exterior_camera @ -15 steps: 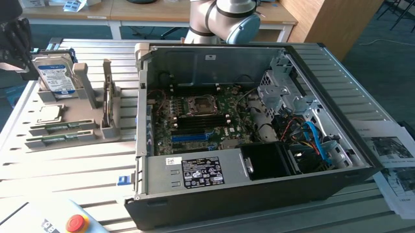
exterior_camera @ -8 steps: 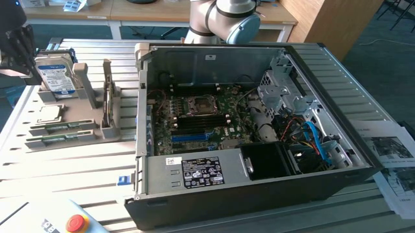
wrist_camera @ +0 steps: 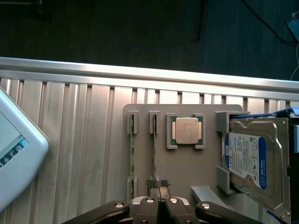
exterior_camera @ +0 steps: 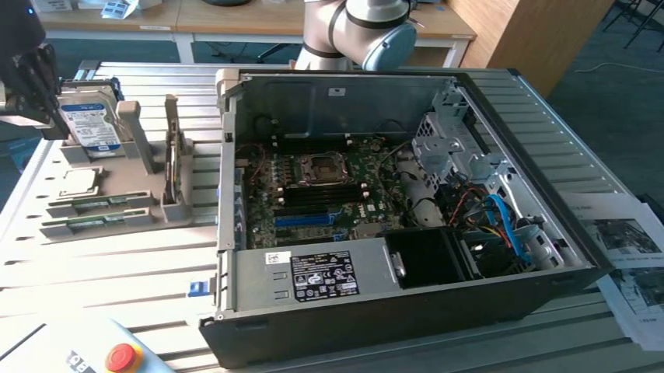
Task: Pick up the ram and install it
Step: 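Pick up the ram and move it above insertion slot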
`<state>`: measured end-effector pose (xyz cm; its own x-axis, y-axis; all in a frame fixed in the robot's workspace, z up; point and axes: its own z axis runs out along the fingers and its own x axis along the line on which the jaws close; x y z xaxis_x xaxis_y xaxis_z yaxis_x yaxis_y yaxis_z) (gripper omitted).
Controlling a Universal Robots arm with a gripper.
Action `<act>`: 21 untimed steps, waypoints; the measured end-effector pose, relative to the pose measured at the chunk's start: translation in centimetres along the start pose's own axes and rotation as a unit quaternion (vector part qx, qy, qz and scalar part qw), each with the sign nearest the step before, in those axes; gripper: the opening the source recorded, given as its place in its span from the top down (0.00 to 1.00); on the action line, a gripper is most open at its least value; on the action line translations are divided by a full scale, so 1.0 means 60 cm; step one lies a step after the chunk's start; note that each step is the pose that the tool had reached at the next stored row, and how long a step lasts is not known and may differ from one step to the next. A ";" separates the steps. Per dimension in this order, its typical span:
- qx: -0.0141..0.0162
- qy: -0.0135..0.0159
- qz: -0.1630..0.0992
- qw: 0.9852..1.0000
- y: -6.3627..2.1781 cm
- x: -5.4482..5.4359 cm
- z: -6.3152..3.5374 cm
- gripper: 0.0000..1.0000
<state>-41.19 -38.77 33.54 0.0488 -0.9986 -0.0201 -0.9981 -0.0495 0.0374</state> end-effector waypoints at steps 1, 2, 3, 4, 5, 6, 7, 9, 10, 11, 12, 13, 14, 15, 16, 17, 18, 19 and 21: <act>0.000 0.000 0.000 1.000 0.000 0.000 0.000 0.90; 0.000 0.000 0.000 1.000 0.000 0.000 0.000 0.90; 0.000 0.000 0.000 1.000 0.000 0.000 0.000 0.90; 0.000 0.000 0.000 1.000 0.000 0.000 0.000 0.90; 0.000 0.000 0.000 1.000 0.000 0.000 0.000 0.90; 0.000 0.000 0.000 1.000 0.000 0.000 0.000 0.90; 0.000 0.000 0.000 1.000 0.000 0.000 0.000 0.89; 0.000 0.000 0.000 1.000 0.000 0.000 0.000 0.84; 0.000 0.000 0.000 1.000 0.000 0.000 0.000 0.84; 0.000 0.000 0.000 1.000 0.000 0.000 0.000 0.76; 0.000 0.000 0.000 1.000 0.000 0.000 0.000 0.76; 0.000 0.000 0.000 1.000 0.000 0.000 0.000 0.76; 0.000 0.000 0.000 1.000 0.000 0.000 0.000 0.76; 0.000 0.000 0.000 1.000 0.000 0.000 0.002 0.76; 0.000 0.000 0.000 1.000 0.000 0.000 0.005 0.76; 0.000 0.000 0.000 1.000 0.000 0.000 0.007 0.76; 0.000 0.000 0.000 1.000 0.000 0.000 0.010 0.76; 0.000 0.000 0.000 1.000 0.000 0.000 0.013 0.76; 0.000 0.000 0.000 1.000 -0.001 0.000 0.019 0.76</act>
<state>-41.19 -38.78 32.40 0.0488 -0.9986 -0.0202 -0.9981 -0.0495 0.0370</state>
